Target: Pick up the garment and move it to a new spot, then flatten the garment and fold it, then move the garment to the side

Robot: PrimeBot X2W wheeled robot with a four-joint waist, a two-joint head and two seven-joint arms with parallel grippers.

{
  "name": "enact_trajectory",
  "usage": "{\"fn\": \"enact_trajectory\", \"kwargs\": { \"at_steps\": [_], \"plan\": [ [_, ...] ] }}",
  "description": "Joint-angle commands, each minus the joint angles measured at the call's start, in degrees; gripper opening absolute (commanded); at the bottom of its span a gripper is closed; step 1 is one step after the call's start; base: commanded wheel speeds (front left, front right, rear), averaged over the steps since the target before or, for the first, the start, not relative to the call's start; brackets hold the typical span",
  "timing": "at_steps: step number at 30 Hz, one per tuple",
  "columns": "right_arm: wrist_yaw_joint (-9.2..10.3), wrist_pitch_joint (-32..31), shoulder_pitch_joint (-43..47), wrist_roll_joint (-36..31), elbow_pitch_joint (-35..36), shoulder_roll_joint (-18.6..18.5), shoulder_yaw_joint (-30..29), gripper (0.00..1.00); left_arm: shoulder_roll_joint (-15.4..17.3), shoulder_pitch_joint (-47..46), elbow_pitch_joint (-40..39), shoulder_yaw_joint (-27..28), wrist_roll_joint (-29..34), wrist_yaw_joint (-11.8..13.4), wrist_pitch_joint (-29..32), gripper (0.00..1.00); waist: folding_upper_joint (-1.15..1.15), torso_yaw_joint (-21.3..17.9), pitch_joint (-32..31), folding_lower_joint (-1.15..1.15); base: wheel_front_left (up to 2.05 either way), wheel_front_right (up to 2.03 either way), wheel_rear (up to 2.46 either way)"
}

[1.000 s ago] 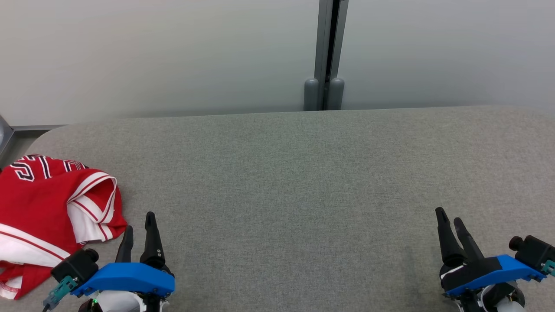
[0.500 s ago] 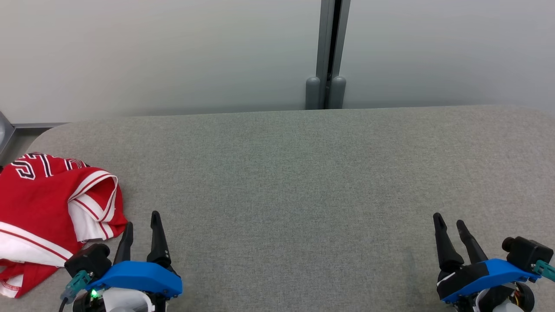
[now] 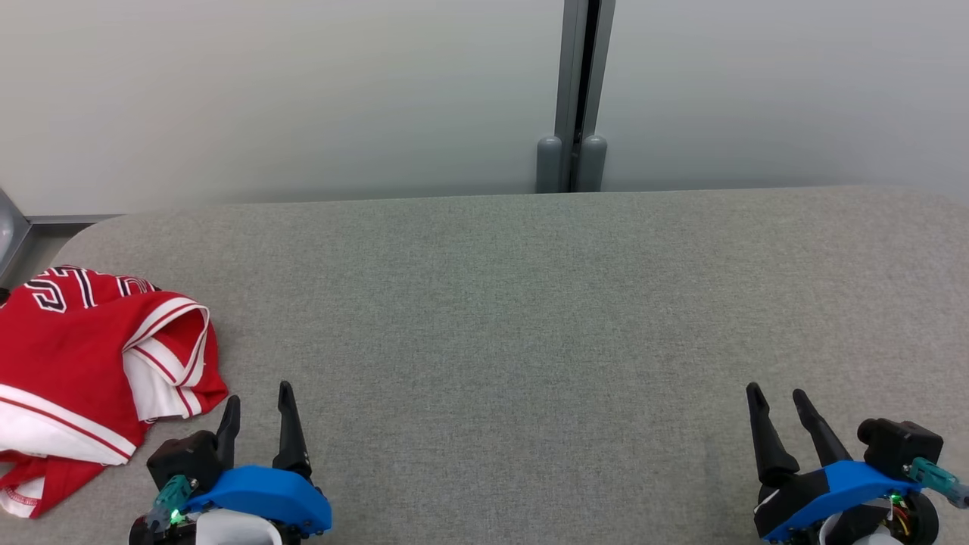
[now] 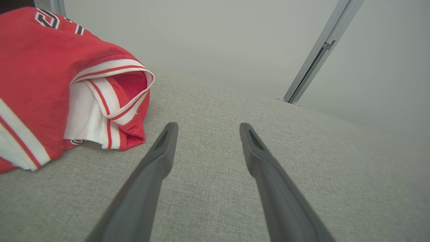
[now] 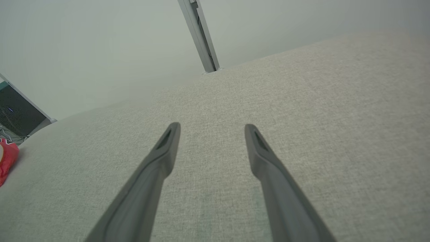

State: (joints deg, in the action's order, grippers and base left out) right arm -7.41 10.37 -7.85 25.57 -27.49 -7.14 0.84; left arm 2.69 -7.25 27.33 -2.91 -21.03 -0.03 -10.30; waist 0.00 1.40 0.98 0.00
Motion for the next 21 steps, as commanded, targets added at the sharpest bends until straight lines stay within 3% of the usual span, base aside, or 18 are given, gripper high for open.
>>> {"fn": "enact_trajectory", "kwargs": {
  "at_steps": [1, 21],
  "plan": [
    [-0.12, 0.63, -0.92, -1.96, -0.14, -0.25, 0.0, 1.0, 0.27, -1.19, 0.04, -0.44, 1.84, 0.37, -0.65, 1.0, 0.0, 0.06, 0.02, 0.0, 0.0, 0.0, 0.0],
    [-0.09, 3.03, -0.59, -13.33, -2.56, 0.91, -1.89, 1.0, 0.27, -1.63, 2.5, -1.23, 11.79, 3.35, -3.13, 1.0, 0.0, 0.19, 0.17, 0.0, 0.0, 0.0, 0.0]
  ]
}}
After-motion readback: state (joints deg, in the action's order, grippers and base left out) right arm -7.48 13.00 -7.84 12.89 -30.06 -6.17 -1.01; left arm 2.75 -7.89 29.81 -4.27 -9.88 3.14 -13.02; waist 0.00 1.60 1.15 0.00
